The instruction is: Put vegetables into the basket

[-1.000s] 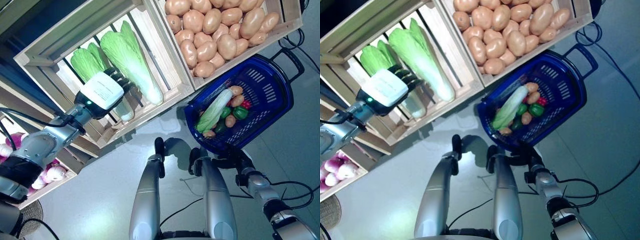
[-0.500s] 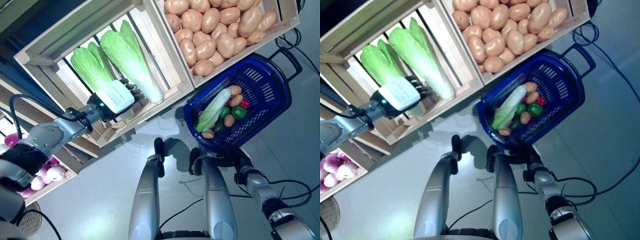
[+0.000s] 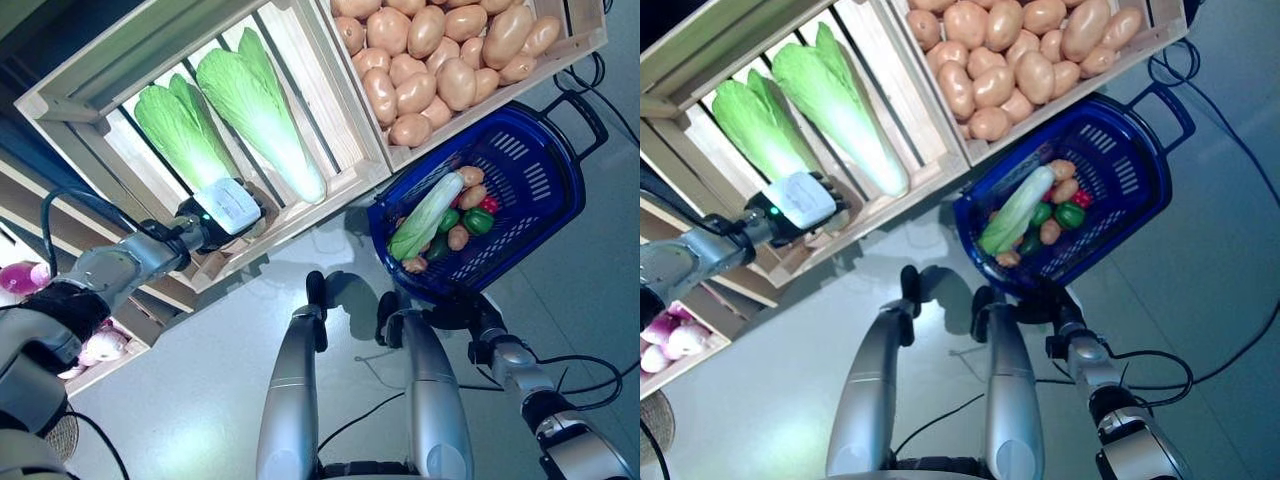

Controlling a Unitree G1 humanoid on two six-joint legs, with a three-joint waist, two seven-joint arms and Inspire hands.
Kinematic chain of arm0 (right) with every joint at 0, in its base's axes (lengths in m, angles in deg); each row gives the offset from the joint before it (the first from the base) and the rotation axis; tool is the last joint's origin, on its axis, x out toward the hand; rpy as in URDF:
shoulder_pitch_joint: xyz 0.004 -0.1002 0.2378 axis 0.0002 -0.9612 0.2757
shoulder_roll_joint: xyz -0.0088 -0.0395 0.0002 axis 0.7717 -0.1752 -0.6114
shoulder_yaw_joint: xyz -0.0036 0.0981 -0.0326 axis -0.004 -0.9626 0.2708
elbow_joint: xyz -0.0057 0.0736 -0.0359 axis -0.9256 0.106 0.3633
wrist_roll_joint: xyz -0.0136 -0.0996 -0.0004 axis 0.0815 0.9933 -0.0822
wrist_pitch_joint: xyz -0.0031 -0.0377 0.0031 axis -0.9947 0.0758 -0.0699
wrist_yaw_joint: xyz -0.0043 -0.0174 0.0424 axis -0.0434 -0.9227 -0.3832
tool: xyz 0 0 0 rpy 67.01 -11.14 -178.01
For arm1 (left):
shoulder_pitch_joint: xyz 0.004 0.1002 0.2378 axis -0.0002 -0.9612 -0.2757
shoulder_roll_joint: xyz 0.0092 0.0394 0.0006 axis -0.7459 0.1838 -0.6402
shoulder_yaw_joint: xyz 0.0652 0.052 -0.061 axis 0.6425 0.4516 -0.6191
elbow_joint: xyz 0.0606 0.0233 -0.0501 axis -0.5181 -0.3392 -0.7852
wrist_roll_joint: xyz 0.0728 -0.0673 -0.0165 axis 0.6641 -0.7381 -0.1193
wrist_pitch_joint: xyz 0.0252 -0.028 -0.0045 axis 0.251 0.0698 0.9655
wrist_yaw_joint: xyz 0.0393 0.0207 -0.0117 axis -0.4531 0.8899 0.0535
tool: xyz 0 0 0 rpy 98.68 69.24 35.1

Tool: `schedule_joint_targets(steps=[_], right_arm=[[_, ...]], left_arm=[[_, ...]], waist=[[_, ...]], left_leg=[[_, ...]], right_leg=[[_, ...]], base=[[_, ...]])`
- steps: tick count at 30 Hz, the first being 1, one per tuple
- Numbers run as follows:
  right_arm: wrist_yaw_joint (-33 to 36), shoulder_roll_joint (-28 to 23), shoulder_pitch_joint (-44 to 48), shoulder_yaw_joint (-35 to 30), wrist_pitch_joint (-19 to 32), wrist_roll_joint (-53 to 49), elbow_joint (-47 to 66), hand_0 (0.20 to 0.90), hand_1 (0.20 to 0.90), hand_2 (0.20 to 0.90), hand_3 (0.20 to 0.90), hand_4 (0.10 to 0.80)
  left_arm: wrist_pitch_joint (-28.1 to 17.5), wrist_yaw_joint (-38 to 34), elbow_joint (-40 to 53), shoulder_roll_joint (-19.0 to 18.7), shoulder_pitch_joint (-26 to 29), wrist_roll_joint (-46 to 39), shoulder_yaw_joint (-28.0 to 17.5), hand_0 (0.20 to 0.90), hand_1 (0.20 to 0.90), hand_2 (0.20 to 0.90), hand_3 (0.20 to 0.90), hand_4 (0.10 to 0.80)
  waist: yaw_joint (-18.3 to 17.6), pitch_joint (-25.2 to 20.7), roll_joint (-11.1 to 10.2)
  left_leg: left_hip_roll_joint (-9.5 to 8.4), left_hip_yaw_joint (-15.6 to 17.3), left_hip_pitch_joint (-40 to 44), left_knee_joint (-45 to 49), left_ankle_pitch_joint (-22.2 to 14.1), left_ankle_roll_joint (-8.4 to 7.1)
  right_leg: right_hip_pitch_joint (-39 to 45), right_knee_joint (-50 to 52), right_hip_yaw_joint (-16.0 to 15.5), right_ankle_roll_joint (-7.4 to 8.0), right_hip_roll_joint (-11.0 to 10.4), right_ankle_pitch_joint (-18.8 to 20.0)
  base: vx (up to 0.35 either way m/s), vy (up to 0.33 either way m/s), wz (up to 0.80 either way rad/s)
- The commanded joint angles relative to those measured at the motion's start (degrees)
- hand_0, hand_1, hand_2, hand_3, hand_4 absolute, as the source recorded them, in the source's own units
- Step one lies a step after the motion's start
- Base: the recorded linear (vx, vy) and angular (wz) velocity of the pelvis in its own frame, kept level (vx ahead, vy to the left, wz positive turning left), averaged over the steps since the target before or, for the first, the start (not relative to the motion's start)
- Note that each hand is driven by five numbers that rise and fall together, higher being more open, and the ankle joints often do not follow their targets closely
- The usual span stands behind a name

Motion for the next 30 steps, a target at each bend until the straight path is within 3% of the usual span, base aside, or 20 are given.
schedule_joint_targets(steps=[1,5,10,13,19,28,29,30], right_arm=[[1.08,-1.48,-0.49,0.26,1.45,-1.51,-0.84,0.9,0.9,0.9,0.9,0.8],[1.08,-1.42,-1.03,0.21,2.35,-1.39,-0.66,0.9,0.9,0.9,0.9,0.8],[1.19,-1.19,-1.35,0.2,3.09,-1.05,0.01,0.9,0.9,0.9,0.9,0.8],[1.33,-1.19,-1.05,0.44,2.88,-0.98,0.9,0.9,0.9,0.9,0.9,0.8],[2.06,-1.35,-0.78,0.95,0.97,-0.61,3.01,0.9,0.9,0.9,0.9,0.8],[3.33,-2.16,-1.17,1.88,0.33,-0.07,6.37,0.9,0.9,0.9,0.9,0.8],[3.39,-2.21,-1.23,1.83,0.37,-0.16,6.39,0.9,0.9,0.9,0.9,0.8],[3.34,-2.37,-1.21,1.86,0.24,-0.28,6.49,0.9,0.9,0.9,0.9,0.8]], left_arm=[[4.53,0.29,2.0,-3.43,2.31,-1.86,-3.47,0.9,0.9,0.9,0.9,0.8],[8.74,-9.72,0.81,-3.38,0.36,1.91,-6.29,0.9,0.9,0.9,0.9,0.8],[8.17,-25.52,-5.93,-0.77,-4.23,9.59,-11.32,0.9,0.9,0.9,0.9,0.8],[4.89,-34.03,-10.26,1.58,-6.07,13.16,-13.09,0.9,0.9,0.9,0.9,0.8],[6.74,-38.4,-14.05,4.77,-6.77,13.82,-12.87,0.9,0.9,0.9,0.9,0.8],[8.61,-39.47,-15.56,6.35,-6.28,14.24,-11.36,0.9,0.9,0.9,0.9,0.8],[8.98,-39.55,-15.61,6.56,-6.28,14.06,-11.25,0.733,0.733,0.733,0.733,0.689],[9.34,-39.62,-15.7,6.71,-6.14,13.65,-10.95,0.495,0.495,0.495,0.495,0.53]], waist=[[-0.39,-0.09,1.09],[-0.01,-0.09,1.06],[0.34,-0.09,0.41],[0.38,-0.09,-0.32],[0.07,-0.09,-1.11],[-0.35,-0.09,-2.13],[-0.36,-0.09,-2.23],[-0.4,-0.09,-2.3]], left_leg=[[0.94,2.2,1.27,4.22,-7.04,0.26],[0.73,2.0,0.76,4.39,-7.07,0.44],[0.94,1.6,-0.17,4.93,-6.83,0.41],[1.11,1.57,-0.73,4.96,-6.64,0.49],[1.36,1.31,-2.27,5.37,-6.36,0.4],[1.55,1.16,-3.97,5.22,-6.1,-0.02],[1.52,1.1,-4.08,5.21,-6.1,-0.07],[1.53,1.09,-4.12,5.22,-6.13,-0.06]], right_leg=[[1.45,-8.89,3.01,2.67,-0.22,9.3],[1.0,-8.45,3.0,2.52,-0.22,9.02],[0.1,-7.39,2.77,2.27,-0.12,8.82],[-0.52,-7.15,2.67,2.0,0.21,8.89],[-2.33,-5.72,2.72,1.83,0.63,8.71],[-4.01,-5.8,2.97,1.99,1.21,8.88],[-4.08,-5.86,3.0,2.01,1.3,8.91],[-4.14,-5.79,3.02,2.01,1.33,8.88]], base=[[0.0,0.0,0.0],[0.0,0.0,0.0],[0.0,0.0,0.0],[0.0,0.0,0.0],[-0.005,0.01,-0.01],[-0.007,0.008,-0.02],[0.0,0.0,0.0],[0.0,0.0,0.0]])
